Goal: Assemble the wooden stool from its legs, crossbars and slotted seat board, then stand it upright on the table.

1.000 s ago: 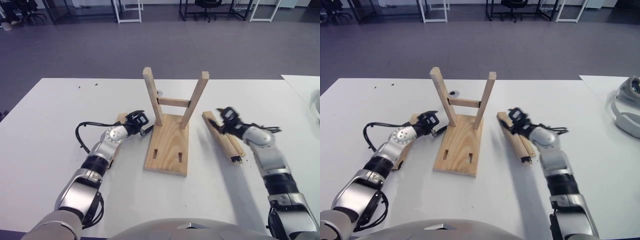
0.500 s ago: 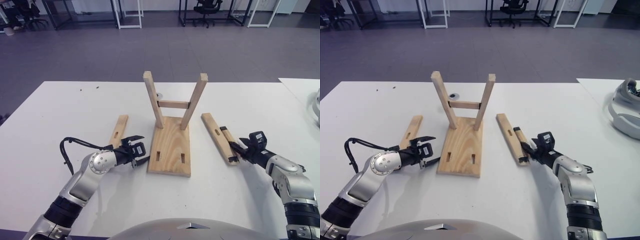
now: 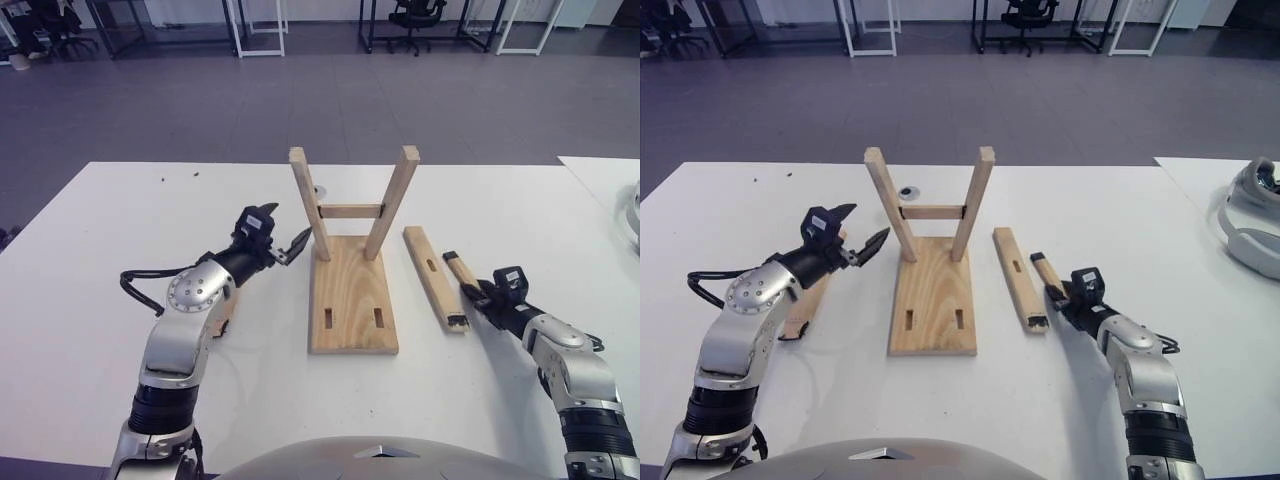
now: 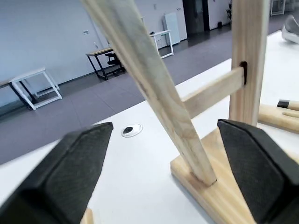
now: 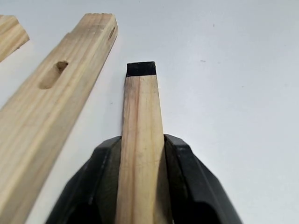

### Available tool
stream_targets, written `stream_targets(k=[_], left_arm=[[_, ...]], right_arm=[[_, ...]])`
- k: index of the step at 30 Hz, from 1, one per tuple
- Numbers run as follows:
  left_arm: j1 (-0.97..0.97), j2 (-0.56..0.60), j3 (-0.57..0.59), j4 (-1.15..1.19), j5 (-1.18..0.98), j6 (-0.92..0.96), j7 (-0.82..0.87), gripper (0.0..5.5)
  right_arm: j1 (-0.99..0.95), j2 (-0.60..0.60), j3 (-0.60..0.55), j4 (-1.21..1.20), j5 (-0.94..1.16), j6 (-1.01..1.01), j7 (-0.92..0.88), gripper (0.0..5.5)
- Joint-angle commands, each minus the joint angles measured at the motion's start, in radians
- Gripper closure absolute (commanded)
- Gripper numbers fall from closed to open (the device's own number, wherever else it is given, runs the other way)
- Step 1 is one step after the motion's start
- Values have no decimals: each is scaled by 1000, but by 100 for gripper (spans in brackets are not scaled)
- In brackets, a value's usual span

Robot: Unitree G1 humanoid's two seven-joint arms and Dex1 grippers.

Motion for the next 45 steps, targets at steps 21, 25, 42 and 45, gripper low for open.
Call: stream_targets(k=[21,25,42,45], left_arm=[[-502,-131,194,-34,-1146,300,524,432],[-491,-94,186,-27,-1157,296,528,503],[16,104,308,379,-533,-195,133,510],[44,68,317,430,-500,-246,121,510]], right_arm=[[-495,142,421,-613,-92,-175,-33,418],[-499,144,416,-611,-95,-184,-20,418],[-115,79,254,-276,-116,-241,-53,222],[-120,85,217,-200,-116,-259,-74,222]])
